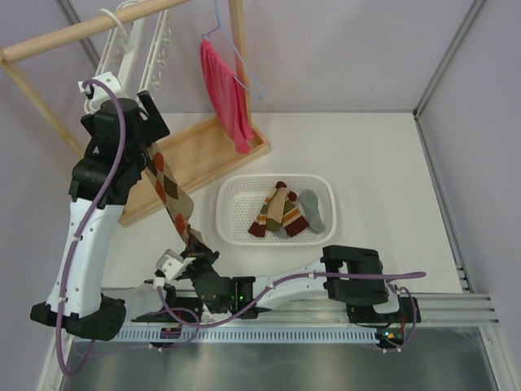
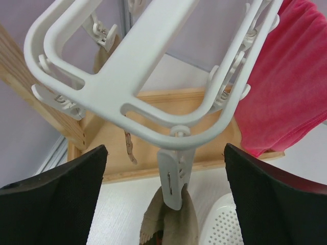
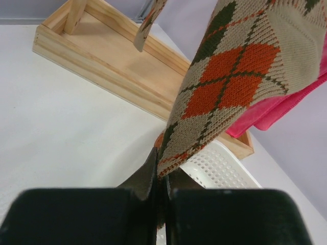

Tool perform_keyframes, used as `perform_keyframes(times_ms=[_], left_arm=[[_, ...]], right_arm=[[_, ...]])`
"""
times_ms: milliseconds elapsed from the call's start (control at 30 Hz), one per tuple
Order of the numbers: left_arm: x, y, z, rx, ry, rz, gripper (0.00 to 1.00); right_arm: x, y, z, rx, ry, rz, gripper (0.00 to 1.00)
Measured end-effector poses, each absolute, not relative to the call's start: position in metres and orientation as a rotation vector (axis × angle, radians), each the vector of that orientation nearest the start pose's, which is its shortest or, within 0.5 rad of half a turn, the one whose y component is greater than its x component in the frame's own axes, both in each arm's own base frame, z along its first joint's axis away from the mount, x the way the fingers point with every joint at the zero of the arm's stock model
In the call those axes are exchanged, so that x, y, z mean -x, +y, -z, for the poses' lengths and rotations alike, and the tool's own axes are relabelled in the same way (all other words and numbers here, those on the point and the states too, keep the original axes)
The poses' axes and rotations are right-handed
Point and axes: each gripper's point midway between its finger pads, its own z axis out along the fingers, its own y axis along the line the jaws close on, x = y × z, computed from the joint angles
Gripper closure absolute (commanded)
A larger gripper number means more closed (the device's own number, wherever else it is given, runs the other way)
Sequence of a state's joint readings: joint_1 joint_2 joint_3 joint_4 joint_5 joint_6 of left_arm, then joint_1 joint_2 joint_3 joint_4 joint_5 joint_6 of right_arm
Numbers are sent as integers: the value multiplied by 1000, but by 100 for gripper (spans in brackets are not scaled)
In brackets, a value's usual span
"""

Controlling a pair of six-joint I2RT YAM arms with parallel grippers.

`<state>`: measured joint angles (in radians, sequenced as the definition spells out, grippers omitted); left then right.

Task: Remove the socks clipped to the hanger

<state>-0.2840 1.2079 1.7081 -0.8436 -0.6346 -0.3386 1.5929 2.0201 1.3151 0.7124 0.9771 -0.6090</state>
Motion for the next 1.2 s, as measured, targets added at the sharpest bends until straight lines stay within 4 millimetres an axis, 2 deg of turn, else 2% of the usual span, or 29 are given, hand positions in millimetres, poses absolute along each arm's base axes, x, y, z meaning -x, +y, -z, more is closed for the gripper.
perform_keyframes(times_ms=[133, 267, 400, 567, 733, 967, 1200], left_arm=[[-312, 3, -425, 462, 1769, -144, 0], [-306, 1, -431, 453, 1753, -116, 0], [-306, -13, -429, 420, 1761, -122, 0], [-311, -31, -416, 371, 1798, -206, 0], [-311, -24, -410, 394, 1800, -331, 0], [-313, -14, -418, 442, 1762, -453, 0], [-326, -21, -420, 453, 1742, -539, 0]], right_arm=[[-151, 511, -208, 878, 1276, 41, 99], [-155, 507, -196, 887, 1266, 124, 99], [-157, 508, -181, 919, 1261, 183, 99], [-157, 510, -181, 917, 1261, 181, 99], [-156, 511, -184, 910, 1263, 172, 99], [-156, 513, -185, 905, 1263, 167, 99], [-155, 515, -185, 907, 1260, 160, 99]])
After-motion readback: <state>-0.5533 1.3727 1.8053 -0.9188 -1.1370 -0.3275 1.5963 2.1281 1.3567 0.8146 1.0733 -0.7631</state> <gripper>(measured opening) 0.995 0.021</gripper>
